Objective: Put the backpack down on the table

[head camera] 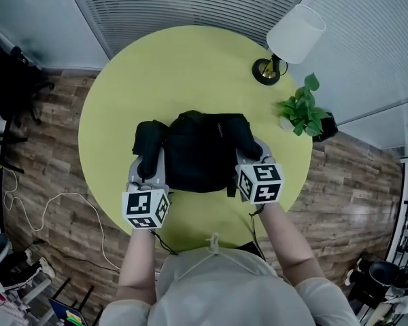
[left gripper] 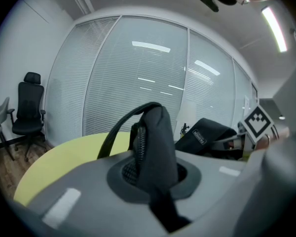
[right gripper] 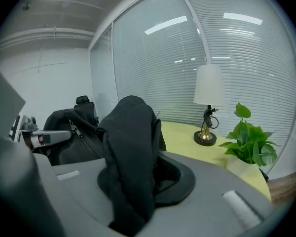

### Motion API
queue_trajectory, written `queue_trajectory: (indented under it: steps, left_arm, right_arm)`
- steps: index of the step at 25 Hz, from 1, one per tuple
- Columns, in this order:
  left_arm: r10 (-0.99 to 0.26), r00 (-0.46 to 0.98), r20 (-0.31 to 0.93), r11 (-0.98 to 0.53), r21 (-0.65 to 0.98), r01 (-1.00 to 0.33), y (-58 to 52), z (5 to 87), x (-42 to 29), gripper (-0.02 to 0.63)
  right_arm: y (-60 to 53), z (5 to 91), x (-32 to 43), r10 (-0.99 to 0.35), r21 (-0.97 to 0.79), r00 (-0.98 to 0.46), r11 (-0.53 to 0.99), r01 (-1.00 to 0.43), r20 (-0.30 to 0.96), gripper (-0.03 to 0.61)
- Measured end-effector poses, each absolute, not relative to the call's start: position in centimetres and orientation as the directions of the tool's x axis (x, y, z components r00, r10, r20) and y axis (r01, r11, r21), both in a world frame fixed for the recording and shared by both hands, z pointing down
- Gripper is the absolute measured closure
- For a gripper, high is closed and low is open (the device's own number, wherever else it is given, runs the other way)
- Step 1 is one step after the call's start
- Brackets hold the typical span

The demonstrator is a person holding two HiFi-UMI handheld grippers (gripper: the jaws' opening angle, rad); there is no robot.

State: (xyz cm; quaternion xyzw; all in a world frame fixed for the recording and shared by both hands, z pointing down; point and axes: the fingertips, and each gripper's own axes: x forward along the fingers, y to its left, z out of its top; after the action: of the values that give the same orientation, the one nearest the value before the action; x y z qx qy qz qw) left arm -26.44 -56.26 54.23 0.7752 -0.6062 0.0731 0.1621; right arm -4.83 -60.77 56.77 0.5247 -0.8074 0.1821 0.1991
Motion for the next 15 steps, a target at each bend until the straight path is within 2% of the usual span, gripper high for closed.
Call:
queue_trajectory:
  steps: [10,13,15]
  left_arm:
    - [-0.908,0.254,0.333,-0.212,0.158,-0.964,-55.3,56.4,-26.6,0.58]
    - [-0.901,0.285,0.328,-0.234,0.186,-0.954,-55.0,56.4,-26.3,0.554]
    - [-0.9,0.289,0.325,-0.227,0.216,-0.95,-54.6,56.5,-26.3,0.489]
  right_arm:
    - [-60.0,58.4,-4.4,-0.769,-0.032,-0.351,0.396,-0.918,0.534,0.512]
    - [-60.0,58.8,-4.2,-0.765,-0.029,-0.349,0.397,-0.917,0.542,0.461]
    - [-60.0,58.9,-3.8,-0.775,-0.028,-0.335,0.381,-0.924,0.535,0.373]
